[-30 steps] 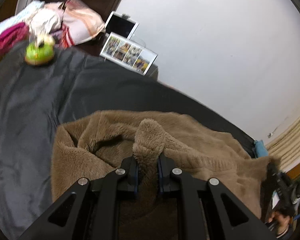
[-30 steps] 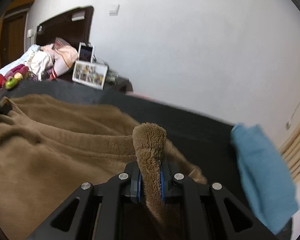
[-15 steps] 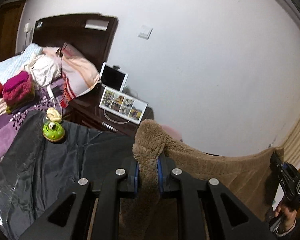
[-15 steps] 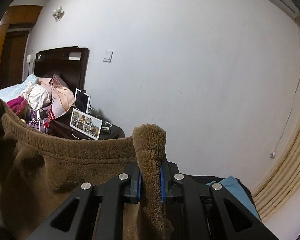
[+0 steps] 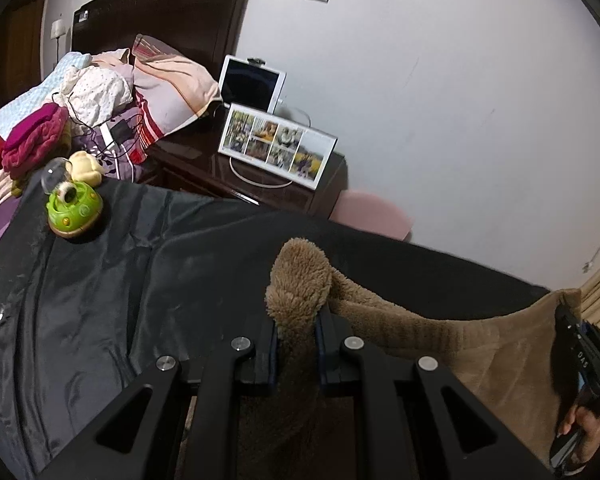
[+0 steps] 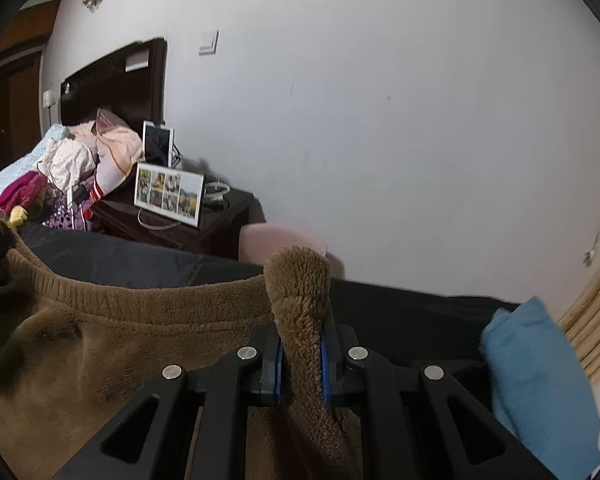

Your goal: Fold clothes

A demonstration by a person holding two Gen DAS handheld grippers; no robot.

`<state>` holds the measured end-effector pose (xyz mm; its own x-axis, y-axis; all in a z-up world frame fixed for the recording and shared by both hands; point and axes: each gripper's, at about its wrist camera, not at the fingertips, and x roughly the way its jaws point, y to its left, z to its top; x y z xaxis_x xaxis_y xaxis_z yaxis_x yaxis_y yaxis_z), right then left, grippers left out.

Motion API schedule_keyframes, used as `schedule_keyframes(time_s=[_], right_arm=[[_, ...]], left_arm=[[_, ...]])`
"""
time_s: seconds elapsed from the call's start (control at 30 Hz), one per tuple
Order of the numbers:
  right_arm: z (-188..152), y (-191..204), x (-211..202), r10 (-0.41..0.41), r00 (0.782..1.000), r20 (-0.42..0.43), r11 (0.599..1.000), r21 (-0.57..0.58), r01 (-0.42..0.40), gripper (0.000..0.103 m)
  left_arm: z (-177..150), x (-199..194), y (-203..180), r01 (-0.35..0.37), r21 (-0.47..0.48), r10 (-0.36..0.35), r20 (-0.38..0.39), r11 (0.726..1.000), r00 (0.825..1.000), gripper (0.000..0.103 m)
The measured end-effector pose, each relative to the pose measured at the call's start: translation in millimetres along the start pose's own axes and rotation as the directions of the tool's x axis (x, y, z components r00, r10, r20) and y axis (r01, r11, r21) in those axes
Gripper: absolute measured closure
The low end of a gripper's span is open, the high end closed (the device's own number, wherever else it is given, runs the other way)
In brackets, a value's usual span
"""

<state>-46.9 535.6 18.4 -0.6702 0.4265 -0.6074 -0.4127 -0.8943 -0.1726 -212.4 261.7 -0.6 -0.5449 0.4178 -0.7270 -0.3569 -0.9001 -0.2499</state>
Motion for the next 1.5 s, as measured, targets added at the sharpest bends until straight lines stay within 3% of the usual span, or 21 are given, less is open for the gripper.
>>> schedule_keyframes(time_s=[0.2, 0.33, 0.4, 0.47, 0.5, 0.53, 0.57, 0.6, 0.83, 0.93, 1.0, 1.1, 1.17, 1.27, 1.37, 1.5], right_arm=[[-16, -2, 33, 0.035, 0.996, -0.079, 0.999, 0.031, -0.033, 0.089], [-21, -6, 44, 0.058, 0.990, -0.125, 0.997, 0.053, -0.052, 0.089], [-23, -10, 47, 0.061, 0.988, -0.143, 0.996, 0.074, -0.051, 0.088], [-25, -14, 50, 0.064, 0.985, -0.161, 0.994, 0.095, -0.049, 0.077], [-26, -16, 52, 0.065, 0.983, -0.169, 0.993, 0.105, -0.048, 0.073], [-28, -18, 54, 0.067, 0.982, -0.178, 0.992, 0.115, -0.046, 0.061], [-29, -20, 55, 0.068, 0.980, -0.187, 0.991, 0.126, -0.045, 0.047], [-30, -22, 57, 0.070, 0.978, -0.196, 0.990, 0.136, -0.044, 0.045], [-30, -23, 28, 0.158, 0.976, -0.150, 0.976, 0.171, -0.132, 0.040], [-33, -14, 15, 0.208, 0.968, -0.143, 0.970, 0.161, -0.184, 0.031], [-35, -8, 6, 0.240, 0.961, -0.139, 0.963, 0.155, -0.219, 0.029], [-37, 2, -7, 0.289, 0.948, -0.134, 0.952, 0.145, -0.270, 0.029], [-39, 8, -15, 0.321, 0.938, -0.130, 0.943, 0.138, -0.304, 0.029], [-46, 9, -7, 0.300, 0.938, -0.172, 0.952, 0.126, -0.281, 0.029], [-53, 11, 3, 0.272, 0.938, -0.217, 0.961, 0.112, -0.253, 0.025], [-63, 12, 17, 0.234, 0.933, -0.275, 0.972, 0.092, -0.217, 0.022]], left_arm=[[-11, 32, 3, -0.035, 0.008, 0.035, -0.050, 0.999, 0.998, 0.086], [-15, 43, 4, -0.065, 0.015, 0.066, -0.076, 0.998, 0.995, 0.077], [-15, 47, 4, -0.102, 0.026, 0.104, -0.089, 0.994, 0.991, 0.059], [-15, 49, 9, -0.118, 0.007, 0.119, -0.101, 0.993, 0.988, 0.035], [-15, 50, 12, -0.127, -0.002, 0.126, -0.107, 0.992, 0.986, 0.032], [-15, 51, 15, -0.135, -0.011, 0.133, -0.114, 0.991, 0.985, 0.029], [-15, 51, 17, -0.143, -0.020, 0.140, -0.120, 0.990, 0.983, 0.027], [-14, 50, 21, -0.135, -0.033, 0.130, -0.122, 0.990, 0.984, 0.027], [-7, -2, 28, -0.108, -0.034, 0.106, -0.043, 0.994, 0.993, 0.024], [-11, -30, 15, -0.064, 0.010, 0.064, 0.002, 0.998, 0.998, 0.023], [-19, -36, 0, -0.006, 0.076, 0.007, -0.013, 0.997, 1.000, 0.022], [-35, -23, -22, 0.077, 0.153, -0.062, -0.101, 0.985, 0.993, 0.022], [-47, -7, -31, 0.048, 0.204, -0.019, -0.140, 0.978, 0.990, 0.022], [-58, 16, -28, -0.006, 0.225, 0.046, -0.173, 0.974, 0.984, 0.022], [-58, 19, -19, 0.036, 0.195, -0.001, -0.173, 0.980, 0.985, 0.021], [-64, 20, -23, 0.049, 0.241, -0.011, -0.158, 0.969, 0.987, 0.018]])
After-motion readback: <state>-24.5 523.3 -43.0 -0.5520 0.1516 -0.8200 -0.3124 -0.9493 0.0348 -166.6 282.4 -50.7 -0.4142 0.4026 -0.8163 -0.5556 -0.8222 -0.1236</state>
